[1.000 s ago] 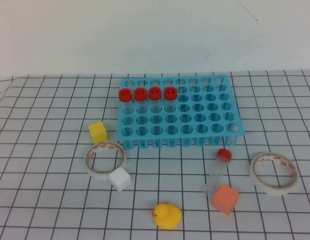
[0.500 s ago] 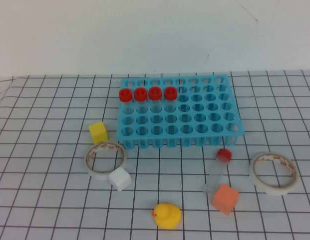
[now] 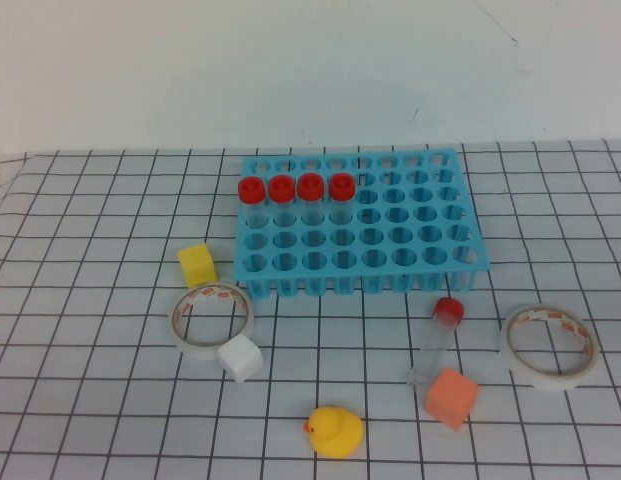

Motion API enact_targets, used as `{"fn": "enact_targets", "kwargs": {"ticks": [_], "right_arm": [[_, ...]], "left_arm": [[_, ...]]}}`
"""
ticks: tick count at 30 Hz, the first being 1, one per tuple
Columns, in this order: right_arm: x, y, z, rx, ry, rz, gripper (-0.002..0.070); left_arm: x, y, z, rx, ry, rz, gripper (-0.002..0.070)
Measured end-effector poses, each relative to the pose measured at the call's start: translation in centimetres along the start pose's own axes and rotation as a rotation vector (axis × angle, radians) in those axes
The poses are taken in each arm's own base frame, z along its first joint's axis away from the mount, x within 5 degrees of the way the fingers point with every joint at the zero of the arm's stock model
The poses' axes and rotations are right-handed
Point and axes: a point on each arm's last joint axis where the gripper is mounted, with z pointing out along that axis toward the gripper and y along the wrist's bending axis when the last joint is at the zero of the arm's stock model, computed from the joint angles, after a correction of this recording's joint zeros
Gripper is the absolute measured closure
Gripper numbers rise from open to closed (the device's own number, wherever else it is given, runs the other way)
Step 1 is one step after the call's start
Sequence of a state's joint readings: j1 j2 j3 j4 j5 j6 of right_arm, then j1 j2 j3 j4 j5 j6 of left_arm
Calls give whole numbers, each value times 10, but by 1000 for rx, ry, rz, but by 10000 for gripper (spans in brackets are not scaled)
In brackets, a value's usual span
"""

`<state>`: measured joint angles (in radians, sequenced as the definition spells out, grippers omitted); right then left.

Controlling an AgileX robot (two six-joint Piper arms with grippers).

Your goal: Place the test tubes

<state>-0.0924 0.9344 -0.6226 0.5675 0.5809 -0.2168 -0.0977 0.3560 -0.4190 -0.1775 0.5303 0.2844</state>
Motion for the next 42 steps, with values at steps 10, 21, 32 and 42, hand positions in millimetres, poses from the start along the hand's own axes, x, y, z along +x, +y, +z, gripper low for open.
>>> {"fn": "enact_targets", "kwargs": {"ticks": [10,21,32,42], "right_arm": [[-31,50,99,-176,280,-87,626],[-11,114,171,-216,444,-221,272],[-19,109,201,-72,527,-252,197],[-16,114,222,-51,567,-255,197]], "left_arm": [[13,0,10,-6,-10,-20,676],[12,-1,10,1,-21,-39,676],[12,-1,10,3,-24,-44,676],[11,-1,10,3,-33,-53,676]]}}
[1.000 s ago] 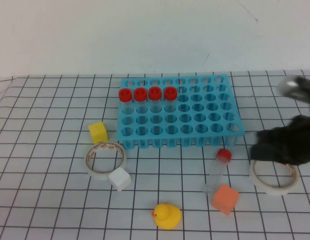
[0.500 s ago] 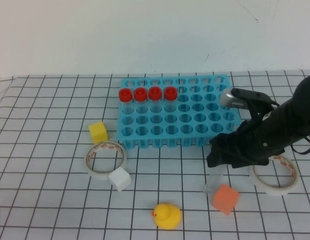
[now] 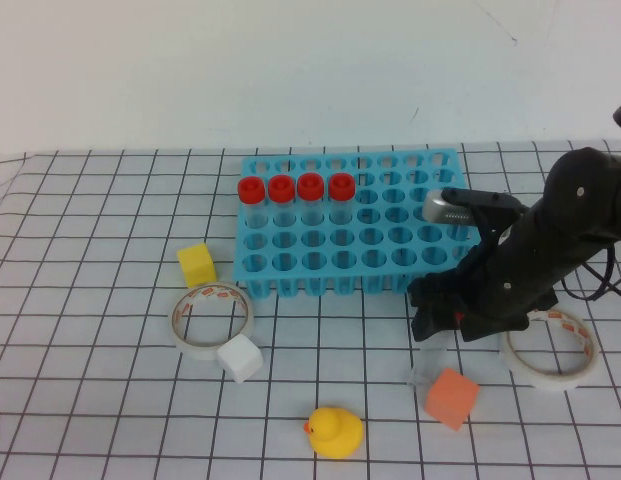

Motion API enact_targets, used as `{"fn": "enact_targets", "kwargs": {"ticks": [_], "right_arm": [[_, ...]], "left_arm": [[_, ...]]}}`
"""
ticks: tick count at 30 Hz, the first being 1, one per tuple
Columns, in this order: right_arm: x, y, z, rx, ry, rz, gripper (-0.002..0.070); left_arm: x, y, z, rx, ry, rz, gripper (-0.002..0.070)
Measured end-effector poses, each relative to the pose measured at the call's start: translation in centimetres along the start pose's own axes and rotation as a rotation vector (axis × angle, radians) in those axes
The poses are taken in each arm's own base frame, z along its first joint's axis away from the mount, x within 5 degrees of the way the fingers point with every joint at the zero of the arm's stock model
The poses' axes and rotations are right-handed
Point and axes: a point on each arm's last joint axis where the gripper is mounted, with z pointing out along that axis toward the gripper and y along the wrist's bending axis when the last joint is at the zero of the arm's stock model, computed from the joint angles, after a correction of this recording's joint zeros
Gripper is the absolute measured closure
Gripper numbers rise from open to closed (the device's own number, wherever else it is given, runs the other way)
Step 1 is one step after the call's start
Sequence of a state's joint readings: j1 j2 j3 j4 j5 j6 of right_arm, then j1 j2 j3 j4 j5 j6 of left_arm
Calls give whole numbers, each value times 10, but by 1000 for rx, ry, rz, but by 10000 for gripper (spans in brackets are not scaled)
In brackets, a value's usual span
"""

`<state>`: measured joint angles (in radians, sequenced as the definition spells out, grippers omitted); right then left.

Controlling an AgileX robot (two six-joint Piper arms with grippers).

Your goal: Place the test tubes

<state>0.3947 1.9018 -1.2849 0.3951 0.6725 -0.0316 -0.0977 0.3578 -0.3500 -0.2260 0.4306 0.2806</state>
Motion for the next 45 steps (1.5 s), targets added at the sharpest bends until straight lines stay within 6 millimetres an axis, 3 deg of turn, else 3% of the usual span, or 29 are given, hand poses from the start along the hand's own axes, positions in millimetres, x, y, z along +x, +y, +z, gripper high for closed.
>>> {"fn": "enact_targets", "kwargs": {"ticks": [13,26,39,45], "right_arm": [[6,20,17,13,22,-67,197],[12,36,21,40,22,-159,208],[17,36,22,89,70,-223,428],[18,36,22,96,83,-250,440]], "left_arm": [[-1,0,0,-1,-7,0,676],[-1,0,0,0,-9,-3,676],[-1,0,0,0,-9,-3,676],[-1,0,0,0,-9,-3,676]]}}
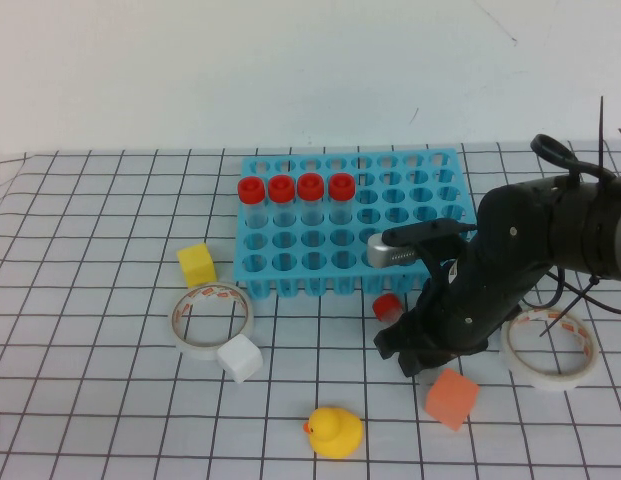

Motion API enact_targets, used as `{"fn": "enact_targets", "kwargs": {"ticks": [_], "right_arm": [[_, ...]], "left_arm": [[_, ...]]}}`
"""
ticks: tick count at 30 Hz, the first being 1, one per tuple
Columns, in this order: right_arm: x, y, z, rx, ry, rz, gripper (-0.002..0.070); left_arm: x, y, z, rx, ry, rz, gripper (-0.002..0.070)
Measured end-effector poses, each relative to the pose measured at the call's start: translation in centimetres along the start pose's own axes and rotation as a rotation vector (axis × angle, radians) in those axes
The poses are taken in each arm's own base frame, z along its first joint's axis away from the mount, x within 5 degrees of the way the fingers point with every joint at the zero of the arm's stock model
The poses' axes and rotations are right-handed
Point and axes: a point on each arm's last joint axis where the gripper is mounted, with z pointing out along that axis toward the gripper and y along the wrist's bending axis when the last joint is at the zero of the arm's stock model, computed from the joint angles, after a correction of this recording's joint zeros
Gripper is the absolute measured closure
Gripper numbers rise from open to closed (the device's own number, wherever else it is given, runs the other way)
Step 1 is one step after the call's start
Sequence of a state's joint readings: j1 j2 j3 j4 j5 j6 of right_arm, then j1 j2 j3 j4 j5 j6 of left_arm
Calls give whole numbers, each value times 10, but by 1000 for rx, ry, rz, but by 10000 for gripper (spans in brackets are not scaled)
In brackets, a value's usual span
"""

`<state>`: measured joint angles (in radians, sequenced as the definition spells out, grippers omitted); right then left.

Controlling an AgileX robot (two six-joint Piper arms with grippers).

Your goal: Place the test tubes

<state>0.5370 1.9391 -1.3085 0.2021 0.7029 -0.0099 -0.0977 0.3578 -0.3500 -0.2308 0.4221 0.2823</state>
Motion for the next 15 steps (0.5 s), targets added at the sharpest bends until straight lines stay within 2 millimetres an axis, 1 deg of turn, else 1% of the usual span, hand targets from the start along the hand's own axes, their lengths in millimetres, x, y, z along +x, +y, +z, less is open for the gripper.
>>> {"fn": "enact_targets", "kwargs": {"ticks": [8,12,15], "right_arm": [[-1,0,-2,3,7,-26,440],[-3,2,-8,-1,35,-47,440],[-7,8,-19,-44,8,-67,440]], "left_arm": [[0,0,0,0,0,0,677],[0,0,0,0,0,0,677],[0,0,0,0,0,0,677]]}}
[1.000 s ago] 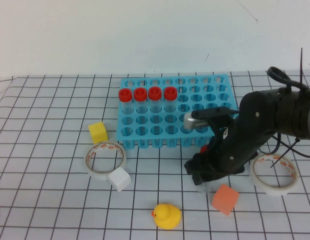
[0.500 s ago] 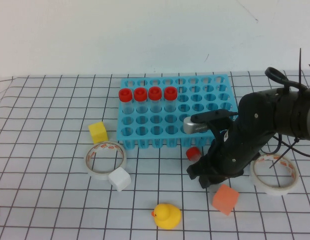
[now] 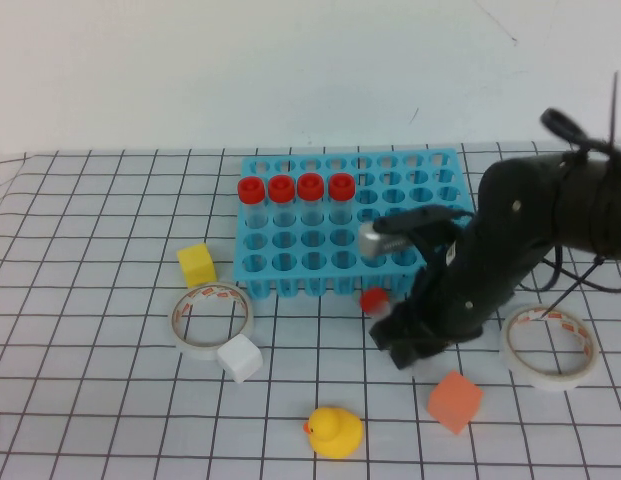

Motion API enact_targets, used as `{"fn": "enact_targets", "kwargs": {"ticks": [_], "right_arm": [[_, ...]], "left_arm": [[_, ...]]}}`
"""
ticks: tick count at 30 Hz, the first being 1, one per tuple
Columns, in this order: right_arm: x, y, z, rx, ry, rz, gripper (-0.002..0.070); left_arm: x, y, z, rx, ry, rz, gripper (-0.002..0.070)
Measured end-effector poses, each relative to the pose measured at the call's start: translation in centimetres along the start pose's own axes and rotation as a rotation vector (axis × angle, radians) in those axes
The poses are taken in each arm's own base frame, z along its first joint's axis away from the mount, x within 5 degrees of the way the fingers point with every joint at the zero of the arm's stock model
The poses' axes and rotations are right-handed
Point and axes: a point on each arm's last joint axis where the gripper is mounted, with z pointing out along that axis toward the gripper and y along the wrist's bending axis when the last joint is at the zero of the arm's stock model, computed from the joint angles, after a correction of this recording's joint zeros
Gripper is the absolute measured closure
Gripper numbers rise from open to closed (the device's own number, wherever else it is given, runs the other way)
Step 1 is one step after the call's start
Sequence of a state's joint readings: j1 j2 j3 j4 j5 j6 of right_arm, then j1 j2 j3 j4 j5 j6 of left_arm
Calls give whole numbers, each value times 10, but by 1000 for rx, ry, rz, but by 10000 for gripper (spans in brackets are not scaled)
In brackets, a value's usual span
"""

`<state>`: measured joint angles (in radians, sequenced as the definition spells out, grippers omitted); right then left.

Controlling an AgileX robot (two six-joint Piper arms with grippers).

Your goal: Place the test tubes

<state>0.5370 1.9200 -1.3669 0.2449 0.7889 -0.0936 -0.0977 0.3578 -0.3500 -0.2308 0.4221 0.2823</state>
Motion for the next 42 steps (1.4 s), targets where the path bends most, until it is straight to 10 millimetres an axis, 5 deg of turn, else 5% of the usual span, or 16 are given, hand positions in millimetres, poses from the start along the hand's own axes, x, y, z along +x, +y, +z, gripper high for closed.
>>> {"fn": "enact_targets", "kwargs": {"ticks": [15,23,33,42], "right_arm": [[-9,77,-94,-142,-482,-379,440],[-8,147,-108,-180,-801,-488,442],[9,221,-82,-227,-993,-577,442],[-3,223,-11,-123,-1040,-554,442]], "left_arm": [[-6,1,0,-12,-69,-19,676],[-31,8,-6,-53,-375,-200,676],[-42,15,-11,-85,-522,-320,677],[-34,10,-7,-40,-422,-338,676]]}}
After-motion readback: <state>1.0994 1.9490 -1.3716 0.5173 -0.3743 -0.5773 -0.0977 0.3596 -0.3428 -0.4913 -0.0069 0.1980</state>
